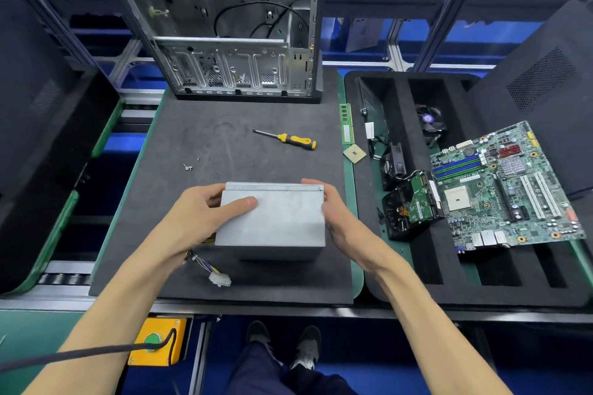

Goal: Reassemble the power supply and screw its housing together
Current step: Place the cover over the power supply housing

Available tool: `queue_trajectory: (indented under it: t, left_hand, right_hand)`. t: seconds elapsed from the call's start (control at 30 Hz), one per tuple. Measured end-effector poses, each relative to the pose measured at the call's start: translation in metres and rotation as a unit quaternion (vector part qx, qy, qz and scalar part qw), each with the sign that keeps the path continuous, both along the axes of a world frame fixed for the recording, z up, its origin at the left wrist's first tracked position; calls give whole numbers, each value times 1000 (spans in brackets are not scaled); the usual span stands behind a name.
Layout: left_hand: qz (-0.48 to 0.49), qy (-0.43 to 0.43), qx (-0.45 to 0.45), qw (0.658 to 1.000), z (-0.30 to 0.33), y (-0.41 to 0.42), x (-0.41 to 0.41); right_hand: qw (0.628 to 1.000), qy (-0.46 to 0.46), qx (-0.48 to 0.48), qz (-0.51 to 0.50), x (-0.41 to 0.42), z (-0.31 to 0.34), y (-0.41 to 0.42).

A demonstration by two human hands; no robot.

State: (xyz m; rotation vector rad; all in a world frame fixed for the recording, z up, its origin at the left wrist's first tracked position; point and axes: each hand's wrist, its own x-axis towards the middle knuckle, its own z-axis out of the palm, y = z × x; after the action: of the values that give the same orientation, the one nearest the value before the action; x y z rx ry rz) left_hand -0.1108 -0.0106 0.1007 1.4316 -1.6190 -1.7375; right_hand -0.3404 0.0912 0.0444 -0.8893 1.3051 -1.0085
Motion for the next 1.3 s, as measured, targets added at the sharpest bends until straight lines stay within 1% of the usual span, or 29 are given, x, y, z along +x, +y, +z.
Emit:
queue_trajectory:
  t: [0.07, 0.2, 0.43, 0.6, 1.03, 1.3]
  left_hand:
    - [-7, 5, 6, 1000, 1, 0, 1]
    - [-23, 3, 7, 1000, 1, 0, 2]
    - [-21, 1, 23, 1000, 0, -2, 0]
    - [-21, 1, 37, 999, 4, -5, -4]
    - [-2, 5, 50, 999, 2, -10, -6]
    - [-14, -30, 56, 998, -3, -19, -3]
  right_hand:
    - [999, -28, 16, -23, 1, -1, -1]
    - [998, -39, 35, -42, 11, -1, -1]
    - [994, -91, 23, -57, 9, 9, -7]
    - [989, -116, 16, -87, 9, 13, -12]
    - [986, -120, 8, -115, 11, 14, -12]
    - [986, -127, 14, -103, 11, 15, -13]
